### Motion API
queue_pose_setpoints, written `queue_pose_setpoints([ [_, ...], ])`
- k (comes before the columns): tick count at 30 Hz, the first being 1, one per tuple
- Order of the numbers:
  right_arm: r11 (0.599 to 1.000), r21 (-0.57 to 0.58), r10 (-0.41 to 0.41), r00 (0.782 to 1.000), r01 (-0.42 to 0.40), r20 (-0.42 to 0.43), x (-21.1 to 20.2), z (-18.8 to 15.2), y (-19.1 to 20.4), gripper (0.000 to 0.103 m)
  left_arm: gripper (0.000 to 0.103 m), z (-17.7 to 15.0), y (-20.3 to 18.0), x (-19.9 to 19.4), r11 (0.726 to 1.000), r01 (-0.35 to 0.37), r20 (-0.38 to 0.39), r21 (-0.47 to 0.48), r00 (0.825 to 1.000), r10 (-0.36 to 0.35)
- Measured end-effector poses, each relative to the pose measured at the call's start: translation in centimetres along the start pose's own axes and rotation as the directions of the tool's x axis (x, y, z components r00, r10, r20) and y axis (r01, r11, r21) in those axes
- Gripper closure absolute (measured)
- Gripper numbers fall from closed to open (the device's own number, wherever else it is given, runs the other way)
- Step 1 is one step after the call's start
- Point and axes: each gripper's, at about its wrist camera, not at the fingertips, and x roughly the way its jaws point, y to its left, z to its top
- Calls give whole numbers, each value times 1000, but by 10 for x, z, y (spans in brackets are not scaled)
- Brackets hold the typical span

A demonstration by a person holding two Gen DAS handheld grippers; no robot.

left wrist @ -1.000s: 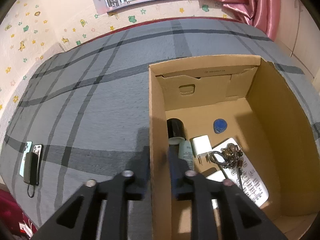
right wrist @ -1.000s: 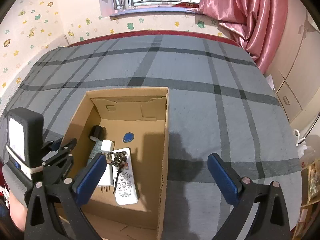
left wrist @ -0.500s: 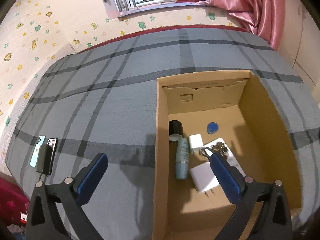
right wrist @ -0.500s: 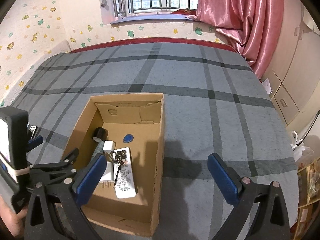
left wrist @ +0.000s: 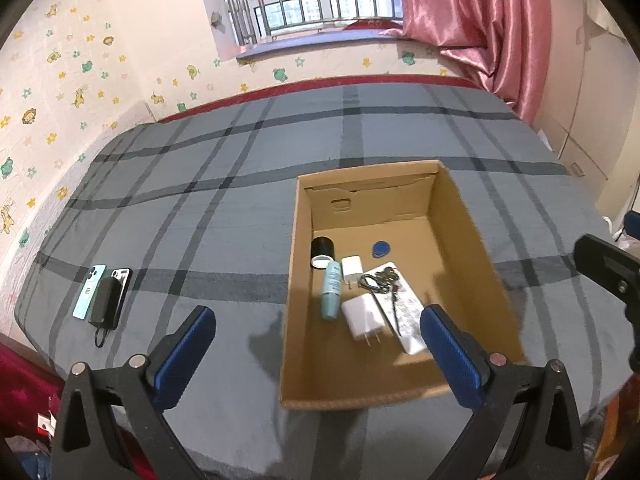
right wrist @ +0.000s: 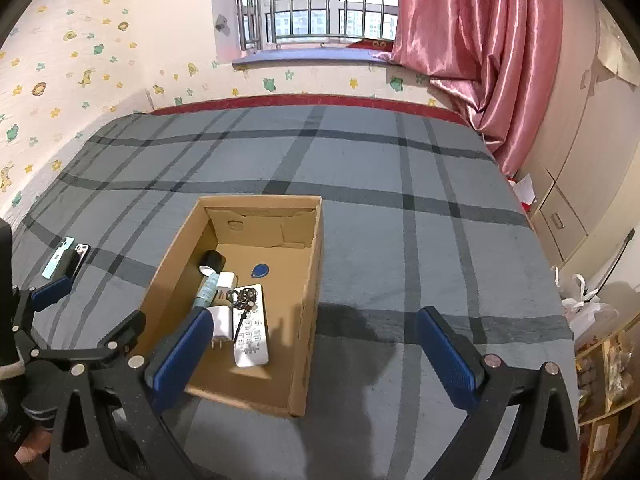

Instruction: Organize rigid objects

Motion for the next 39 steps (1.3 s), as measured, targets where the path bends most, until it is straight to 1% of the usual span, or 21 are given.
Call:
queue_pose_setpoints([
  [5, 1000, -8, -6, 999, 7, 38, -26, -10, -1, 0, 0, -9, -8, -27, 1000, 16, 30, 18, 999, -17],
  [9, 1000, -6, -19, 998, 20, 54, -41, -17, -3, 0, 0, -16, -14, -44, 999, 14, 57, 31, 998, -15],
  [13, 1000, -3, -23, 998, 23, 61, -50, -23, -6, 0, 0, -24, -18, -54, 999, 31, 57, 42, 998, -34],
  [17, 1000, -4, -28, 998, 29, 64, -54, -30, -7, 0, 0, -32, -24, -59, 997, 52, 49, 54, 997, -55],
  [23, 1000, 12, -22, 998, 21, 65, -58, -35, -12, 0, 0, -36, -26, -67, 997, 41, 67, 58, 997, -45],
  [30, 1000, 12, -24, 997, 24, 68, -59, -37, -12, 0, 0, -38, -29, -66, 995, 65, 59, 71, 996, -69],
  [39, 1000, 5, -26, 997, 26, 73, -60, -38, -12, 0, 0, -39, -33, -68, 995, 59, 70, 83, 995, -64],
])
